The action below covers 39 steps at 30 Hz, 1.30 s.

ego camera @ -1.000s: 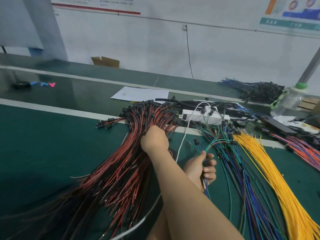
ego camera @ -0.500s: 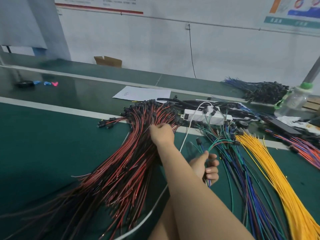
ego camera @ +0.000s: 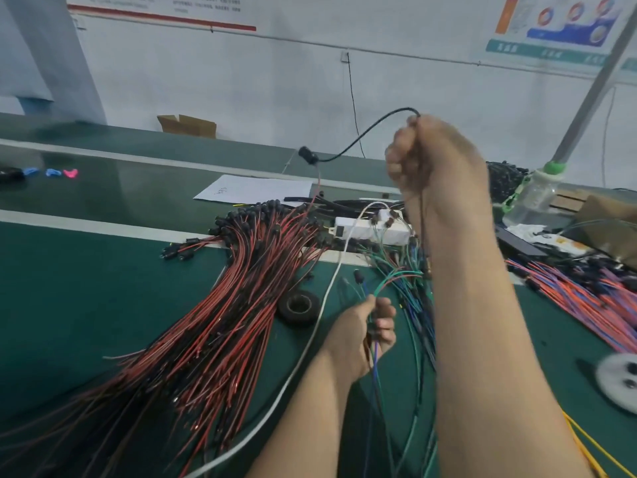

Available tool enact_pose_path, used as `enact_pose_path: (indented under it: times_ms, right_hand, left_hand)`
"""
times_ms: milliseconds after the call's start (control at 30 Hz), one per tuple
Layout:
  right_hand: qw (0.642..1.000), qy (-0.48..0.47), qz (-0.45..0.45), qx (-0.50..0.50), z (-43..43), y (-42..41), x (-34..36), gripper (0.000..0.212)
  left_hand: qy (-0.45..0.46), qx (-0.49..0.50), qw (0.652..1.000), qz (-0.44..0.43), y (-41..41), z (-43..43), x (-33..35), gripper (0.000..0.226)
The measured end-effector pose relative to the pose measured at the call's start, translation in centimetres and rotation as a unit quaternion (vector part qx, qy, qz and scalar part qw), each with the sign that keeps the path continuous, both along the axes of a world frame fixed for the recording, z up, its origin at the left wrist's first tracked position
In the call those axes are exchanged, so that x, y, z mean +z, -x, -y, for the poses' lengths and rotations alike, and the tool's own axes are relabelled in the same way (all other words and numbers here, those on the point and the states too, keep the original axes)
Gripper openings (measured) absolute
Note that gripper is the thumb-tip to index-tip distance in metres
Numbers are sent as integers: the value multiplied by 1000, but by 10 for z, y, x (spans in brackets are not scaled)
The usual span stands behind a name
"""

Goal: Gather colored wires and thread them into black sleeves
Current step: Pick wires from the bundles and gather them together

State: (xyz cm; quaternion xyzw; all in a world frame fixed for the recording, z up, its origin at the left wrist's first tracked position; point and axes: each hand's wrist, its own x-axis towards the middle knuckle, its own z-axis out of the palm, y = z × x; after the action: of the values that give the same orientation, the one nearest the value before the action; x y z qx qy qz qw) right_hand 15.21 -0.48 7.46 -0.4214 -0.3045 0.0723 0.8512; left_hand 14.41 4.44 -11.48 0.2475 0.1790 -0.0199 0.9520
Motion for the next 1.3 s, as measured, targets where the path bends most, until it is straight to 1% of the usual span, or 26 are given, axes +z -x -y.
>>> enact_pose_path:
  times_ms: [67, 167, 200, 233, 267, 300, 333, 367, 433, 500, 533, 567, 600, 633, 667, 733, 800, 833, 900, 933, 967, 1000, 1067, 1100, 1233, 1300]
  right_hand:
    - [997, -69, 34, 1, 27, 7, 10, 20]
    - [983, -181, 21, 35, 64, 15, 12, 22]
    - [978, -203, 10, 39, 76, 14, 8, 23]
    - [980, -195, -2, 27, 84, 12, 3, 23]
    - [989, -149, -14, -8, 91, 10, -6, 23]
    - [996, -60, -21, -59, 96, 7, -16, 23]
    - [991, 65, -22, -113, 99, 4, -31, 23]
    - [967, 203, -21, -150, 100, 1, -47, 22]
    - [884, 443, -14, -151, 100, -2, -79, 22]
    - [786, 610, 12, -104, 97, -5, -103, 26]
    - [736, 672, 39, -73, 94, -7, -111, 28]
    - [693, 717, 66, -43, 90, -8, -116, 28]
    - [663, 743, 86, -20, 86, -9, -119, 27]
    - [648, 756, 98, -7, 81, -10, -120, 24]
    - [642, 759, 106, -6, 78, -12, -120, 22]
    - [658, 744, 109, -40, 71, -17, -119, 18]
    - [698, 701, 70, -127, 68, -28, -120, 19]
    - [710, 680, 42, -176, 66, -36, -122, 19]
    - [703, 670, -3, -240, 64, -49, -127, 22]
    - [697, 671, -18, -251, 60, -53, -132, 26]
    - [706, 662, -33, -248, 55, -56, -136, 30]
    - [735, 633, -61, -234, 48, -58, -141, 31]
    - [808, 538, -136, -199, 32, -60, -152, 31]
    - [830, 495, -172, -192, 25, -60, -156, 31]
    - [872, 361, -264, -197, 8, -62, -163, 33]
    - [887, 311, -266, -214, 8, -61, -159, 32]
  left_hand:
    - [19, -4, 1000, -4, 0, 1, 5, 34]
    - [35, -9, 999, -4, 2, 2, 9, 36]
    - [48, -6, 999, 0, 4, 3, 10, 36]
    - [59, 2, 998, 9, 5, 2, 9, 36]
    - [65, 11, 998, 15, 6, 1, 9, 36]
    - [68, 24, 997, 20, 8, 1, 10, 37]
    - [68, 35, 997, 23, 9, 0, 10, 37]
    - [72, 45, 996, 30, 9, -2, 10, 36]
    - [85, 64, 993, 53, 9, -5, 11, 33]
    - [80, 79, 991, 72, 9, -6, 11, 33]
    - [66, 80, 992, 75, 8, -7, 10, 33]
    - [51, 74, 993, 76, 8, -6, 9, 34]
    - [36, 66, 994, 73, 8, -5, 8, 34]
    - [24, 58, 996, 69, 8, -4, 7, 34]
    - [13, 51, 997, 62, 8, -4, 5, 32]
    - [-5, 42, 998, 46, 8, -2, 3, 26]
    - [-13, 42, 999, 32, 7, -2, 4, 23]
    - [-14, 45, 999, 27, 6, -3, 4, 23]
    - [3, 50, 999, 20, 5, -3, 5, 26]
    - [13, 52, 998, 18, 5, -3, 5, 26]
    - [17, 55, 998, 17, 4, -3, 5, 27]
    - [13, 59, 998, 14, 4, -2, 6, 27]
    - [6, 67, 998, 13, 4, 0, 7, 28]
    - [5, 69, 997, 14, 5, 1, 7, 29]
    - [-11, 76, 997, 11, 7, 4, 10, 28]
    - [-11, 71, 997, 12, 9, 3, 11, 28]
